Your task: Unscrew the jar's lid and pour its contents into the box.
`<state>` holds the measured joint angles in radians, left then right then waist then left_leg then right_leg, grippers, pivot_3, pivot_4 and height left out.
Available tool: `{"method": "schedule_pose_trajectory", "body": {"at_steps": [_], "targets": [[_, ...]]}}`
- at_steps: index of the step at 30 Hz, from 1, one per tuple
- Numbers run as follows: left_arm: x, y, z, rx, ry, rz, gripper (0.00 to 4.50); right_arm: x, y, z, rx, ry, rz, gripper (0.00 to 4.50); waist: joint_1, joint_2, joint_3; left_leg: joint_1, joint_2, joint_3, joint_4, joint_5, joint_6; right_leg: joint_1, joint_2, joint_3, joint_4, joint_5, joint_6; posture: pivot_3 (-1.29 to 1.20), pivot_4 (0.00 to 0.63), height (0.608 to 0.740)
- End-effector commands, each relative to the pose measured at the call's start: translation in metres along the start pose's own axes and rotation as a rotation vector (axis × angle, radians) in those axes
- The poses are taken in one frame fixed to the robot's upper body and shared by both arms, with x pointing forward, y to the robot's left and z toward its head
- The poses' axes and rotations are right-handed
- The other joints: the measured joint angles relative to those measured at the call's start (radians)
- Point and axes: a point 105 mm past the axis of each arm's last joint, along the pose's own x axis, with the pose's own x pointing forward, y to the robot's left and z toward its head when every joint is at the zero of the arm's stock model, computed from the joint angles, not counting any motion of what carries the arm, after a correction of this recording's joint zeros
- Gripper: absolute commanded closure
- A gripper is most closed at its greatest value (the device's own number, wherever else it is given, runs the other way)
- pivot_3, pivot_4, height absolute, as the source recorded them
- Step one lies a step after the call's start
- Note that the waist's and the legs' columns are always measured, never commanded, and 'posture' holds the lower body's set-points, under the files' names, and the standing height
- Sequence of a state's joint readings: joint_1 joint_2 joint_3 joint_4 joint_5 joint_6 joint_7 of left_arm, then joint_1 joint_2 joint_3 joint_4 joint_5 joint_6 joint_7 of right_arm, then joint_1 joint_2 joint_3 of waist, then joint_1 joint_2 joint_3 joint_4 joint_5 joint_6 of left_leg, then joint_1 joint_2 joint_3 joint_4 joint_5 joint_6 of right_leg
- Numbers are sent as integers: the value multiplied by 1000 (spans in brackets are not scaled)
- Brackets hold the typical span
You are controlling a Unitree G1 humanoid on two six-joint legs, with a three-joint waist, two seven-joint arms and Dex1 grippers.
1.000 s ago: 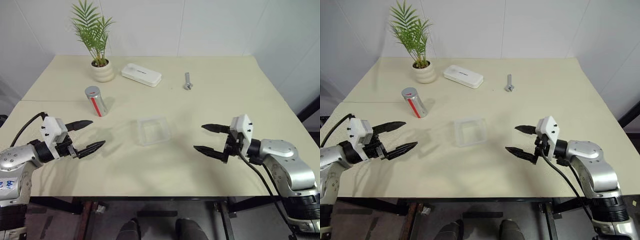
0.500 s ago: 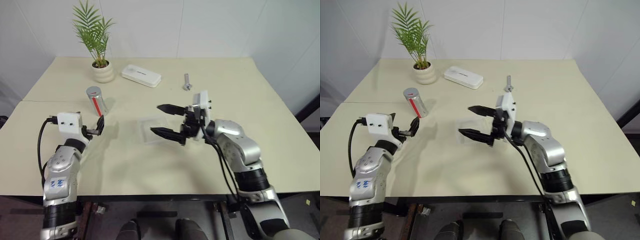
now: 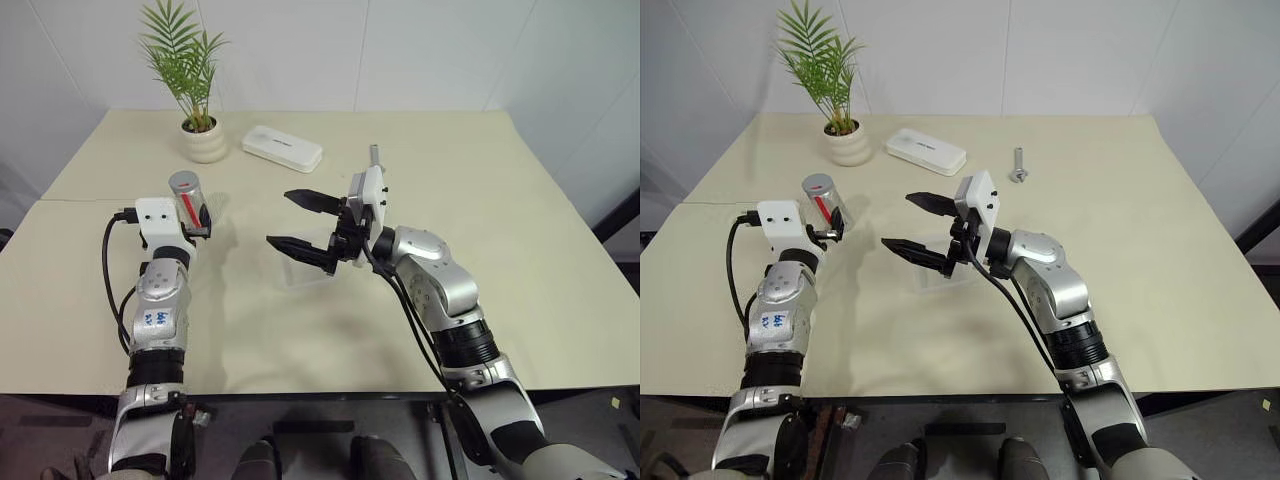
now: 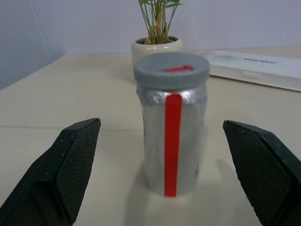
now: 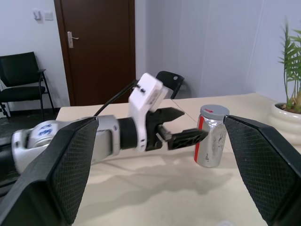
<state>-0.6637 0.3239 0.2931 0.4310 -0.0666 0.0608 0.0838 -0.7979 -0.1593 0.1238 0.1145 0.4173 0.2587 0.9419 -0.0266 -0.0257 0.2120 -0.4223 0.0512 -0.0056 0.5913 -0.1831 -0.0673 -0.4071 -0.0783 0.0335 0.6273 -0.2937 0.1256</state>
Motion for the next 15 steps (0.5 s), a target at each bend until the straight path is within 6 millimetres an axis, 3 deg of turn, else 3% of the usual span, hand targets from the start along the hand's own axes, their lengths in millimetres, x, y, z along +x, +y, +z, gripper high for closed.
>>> {"method": "schedule_pose_trajectory", "body": {"at_steps": [1, 15], "targets": [[11, 4, 15, 38, -55, -14, 39, 0, 5, 16, -51, -44, 0, 0, -1, 0, 0, 0, 0, 0, 0, 0, 0, -1, 0, 0, 0, 0, 0, 0, 150, 740], [40, 0, 8, 79, 4, -75, 39, -4, 12, 15, -56, -42, -28, 0, 0, 0, 0, -1, 0, 2, -1, 0, 0, -2, 0, 0, 0, 0, 0, 0, 150, 740]]}}
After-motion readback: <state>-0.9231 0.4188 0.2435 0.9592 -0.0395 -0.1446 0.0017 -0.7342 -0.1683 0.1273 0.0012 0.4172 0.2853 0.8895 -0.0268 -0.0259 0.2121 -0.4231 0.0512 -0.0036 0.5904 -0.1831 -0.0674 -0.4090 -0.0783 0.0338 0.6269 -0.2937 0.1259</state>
